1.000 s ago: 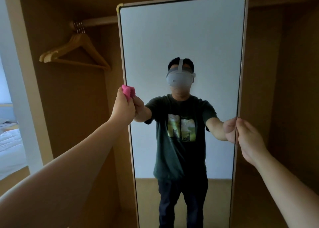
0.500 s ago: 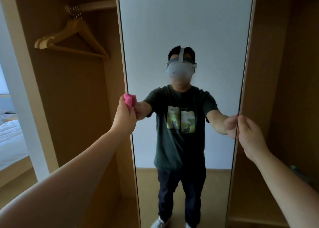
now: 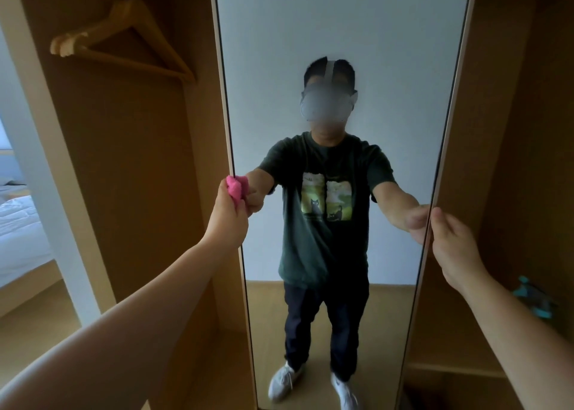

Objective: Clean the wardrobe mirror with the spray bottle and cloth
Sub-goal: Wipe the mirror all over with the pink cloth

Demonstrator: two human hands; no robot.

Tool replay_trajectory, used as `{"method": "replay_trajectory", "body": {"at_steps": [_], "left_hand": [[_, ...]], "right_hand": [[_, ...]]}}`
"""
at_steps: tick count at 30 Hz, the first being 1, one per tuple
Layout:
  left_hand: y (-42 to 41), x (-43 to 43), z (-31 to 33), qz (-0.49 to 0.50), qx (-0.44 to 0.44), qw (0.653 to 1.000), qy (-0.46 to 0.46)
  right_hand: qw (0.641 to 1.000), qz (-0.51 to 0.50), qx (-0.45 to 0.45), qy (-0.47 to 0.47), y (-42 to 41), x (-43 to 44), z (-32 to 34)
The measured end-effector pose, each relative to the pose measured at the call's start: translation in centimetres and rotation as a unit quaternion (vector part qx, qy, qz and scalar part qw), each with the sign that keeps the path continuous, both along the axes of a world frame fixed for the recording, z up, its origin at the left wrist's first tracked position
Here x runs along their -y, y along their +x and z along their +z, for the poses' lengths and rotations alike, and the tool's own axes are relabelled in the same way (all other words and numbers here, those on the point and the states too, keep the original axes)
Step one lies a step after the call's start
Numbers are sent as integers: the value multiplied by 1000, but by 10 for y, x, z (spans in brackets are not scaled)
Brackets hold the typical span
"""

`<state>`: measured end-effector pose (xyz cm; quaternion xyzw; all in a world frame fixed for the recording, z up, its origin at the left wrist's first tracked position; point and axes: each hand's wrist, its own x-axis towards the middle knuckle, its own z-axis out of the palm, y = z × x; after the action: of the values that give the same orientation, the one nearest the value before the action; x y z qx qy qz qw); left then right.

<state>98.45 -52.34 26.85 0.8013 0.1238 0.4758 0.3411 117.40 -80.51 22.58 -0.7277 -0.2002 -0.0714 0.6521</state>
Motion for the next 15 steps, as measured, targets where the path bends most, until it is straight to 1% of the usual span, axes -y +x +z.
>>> {"method": "replay_trajectory", "body": {"at_steps": [3,5,7,8,10,12,15], "left_hand": [[2,-11,-13,-19,19,997,-70],[2,-13,-18,-13,-2,997,-77],[0,-11,-23,-15,3,996,-88],[0,-10,-26,-40,6,992,-117],[-2,-8,-31,-68,1,987,-149],[-3,-7,-34,-62,10,982,-181],[-4,-7,-44,-59,-14,983,-172]], "right_hand": [[1000,5,2,-1,-1,1,-4],[1000,3,5,2,-3,0,-5],[1000,3,2,2,-5,0,-7],[1000,5,-1,2,-5,-1,-9],[1000,11,-5,1,-6,-2,-13],[1000,10,-9,-1,-7,-3,-18],[1000,10,-18,5,-8,-4,-26]]}}
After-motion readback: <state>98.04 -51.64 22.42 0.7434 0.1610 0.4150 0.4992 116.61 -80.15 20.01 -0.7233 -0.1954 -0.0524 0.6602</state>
